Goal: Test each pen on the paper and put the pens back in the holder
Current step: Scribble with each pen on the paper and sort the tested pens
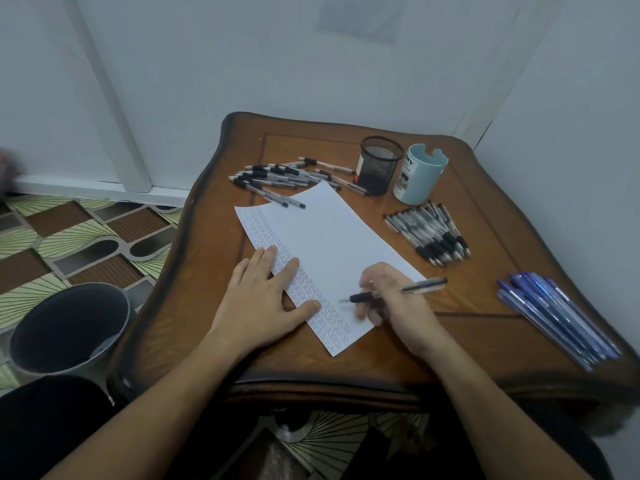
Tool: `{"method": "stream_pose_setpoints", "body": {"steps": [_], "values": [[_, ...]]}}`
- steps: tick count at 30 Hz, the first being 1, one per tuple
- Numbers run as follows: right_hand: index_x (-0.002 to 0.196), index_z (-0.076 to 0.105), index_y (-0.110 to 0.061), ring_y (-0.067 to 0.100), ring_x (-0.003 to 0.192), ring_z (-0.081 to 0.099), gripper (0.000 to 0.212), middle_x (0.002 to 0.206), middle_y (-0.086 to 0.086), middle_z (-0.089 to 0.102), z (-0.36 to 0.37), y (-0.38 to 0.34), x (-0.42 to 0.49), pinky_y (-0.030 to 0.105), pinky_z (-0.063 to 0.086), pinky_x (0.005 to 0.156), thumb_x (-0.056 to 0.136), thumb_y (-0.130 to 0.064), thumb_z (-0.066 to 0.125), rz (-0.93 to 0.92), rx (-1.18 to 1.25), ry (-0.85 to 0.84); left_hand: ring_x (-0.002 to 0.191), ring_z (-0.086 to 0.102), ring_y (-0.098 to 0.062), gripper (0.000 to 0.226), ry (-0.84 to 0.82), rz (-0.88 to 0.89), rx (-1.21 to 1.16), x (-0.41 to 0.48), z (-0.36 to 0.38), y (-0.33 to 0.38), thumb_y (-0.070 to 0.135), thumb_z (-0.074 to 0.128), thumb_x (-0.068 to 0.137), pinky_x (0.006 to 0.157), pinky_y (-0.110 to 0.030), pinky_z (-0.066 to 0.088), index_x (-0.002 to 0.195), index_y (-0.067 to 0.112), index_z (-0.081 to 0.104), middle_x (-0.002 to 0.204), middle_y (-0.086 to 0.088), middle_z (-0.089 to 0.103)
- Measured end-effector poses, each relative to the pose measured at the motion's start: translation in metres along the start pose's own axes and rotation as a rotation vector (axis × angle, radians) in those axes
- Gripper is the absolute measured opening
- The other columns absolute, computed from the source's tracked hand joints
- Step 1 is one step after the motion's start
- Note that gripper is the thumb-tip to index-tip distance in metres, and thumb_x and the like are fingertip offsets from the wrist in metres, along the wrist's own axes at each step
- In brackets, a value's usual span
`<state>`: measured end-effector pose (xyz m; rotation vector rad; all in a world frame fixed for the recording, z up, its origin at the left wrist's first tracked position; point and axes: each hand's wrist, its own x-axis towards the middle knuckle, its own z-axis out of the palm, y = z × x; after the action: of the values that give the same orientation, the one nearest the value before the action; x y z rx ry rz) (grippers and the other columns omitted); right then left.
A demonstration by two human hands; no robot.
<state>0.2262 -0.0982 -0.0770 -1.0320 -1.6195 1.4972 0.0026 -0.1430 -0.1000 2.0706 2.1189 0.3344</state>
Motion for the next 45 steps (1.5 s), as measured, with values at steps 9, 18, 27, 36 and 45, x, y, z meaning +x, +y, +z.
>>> {"method": "stream_pose_setpoints", "body": {"steps": [9, 18, 27, 36, 45], "values": [[0.048, 0.044, -0.016, 0.013, 0.048, 0.053, 0.046, 0.046, 0.003, 0.050, 0.006, 0.018, -0.007, 0.023, 0.039, 0.054, 0.079, -0.008, 0.078, 0.004, -0.176, 0.166, 0.149, -0.001, -0.021, 0.099, -0.008, 0.002, 0.033, 0.001, 0.001, 0.000, 0.089, 0.007, 0.067, 0.117, -0.038, -0.004, 0.151, 0.038, 0.018, 0.162, -0.005, 0.004], [0.048, 0.036, -0.017, 0.017, 0.053, 0.042, 0.034, 0.052, 0.005, 0.033, 0.008, 0.022, -0.007, 0.024, 0.033, 0.052, 0.068, -0.015, 0.064, -0.010, -0.244, 0.148, 0.149, -0.001, -0.021, 0.099, -0.008, -0.001, 0.029, 0.001, 0.001, 0.000, 0.089, 0.008, 0.066, 0.118, -0.039, -0.004, 0.150, 0.039, 0.019, 0.162, -0.004, 0.004], [0.051, 0.030, -0.009, 0.019, 0.053, 0.050, 0.035, 0.055, 0.012, 0.033, 0.007, 0.021, -0.007, 0.022, 0.042, 0.051, 0.068, -0.012, 0.061, -0.005, -0.216, 0.152, 0.149, 0.001, -0.022, 0.099, -0.005, -0.003, 0.022, 0.000, 0.002, 0.001, 0.089, 0.010, 0.066, 0.118, -0.039, -0.003, 0.150, 0.038, 0.021, 0.162, -0.005, 0.006], [0.051, 0.032, -0.013, 0.021, 0.057, 0.047, 0.035, 0.054, 0.007, 0.032, 0.006, 0.022, -0.007, 0.024, 0.040, 0.052, 0.070, -0.014, 0.061, -0.019, -0.221, 0.172, 0.149, 0.000, -0.022, 0.099, -0.008, -0.005, 0.023, -0.001, 0.002, 0.000, 0.090, 0.010, 0.066, 0.118, -0.039, -0.003, 0.150, 0.038, 0.020, 0.162, -0.005, 0.006], [0.050, 0.032, -0.011, 0.020, 0.055, 0.042, 0.034, 0.055, 0.010, 0.031, 0.007, 0.020, -0.008, 0.020, 0.044, 0.051, 0.069, -0.012, 0.060, -0.040, -0.234, 0.154, 0.149, -0.001, -0.022, 0.103, -0.026, -0.005, 0.038, 0.001, 0.000, 0.001, 0.091, 0.004, 0.063, 0.118, -0.040, -0.003, 0.151, 0.039, 0.017, 0.162, -0.003, 0.004]]}}
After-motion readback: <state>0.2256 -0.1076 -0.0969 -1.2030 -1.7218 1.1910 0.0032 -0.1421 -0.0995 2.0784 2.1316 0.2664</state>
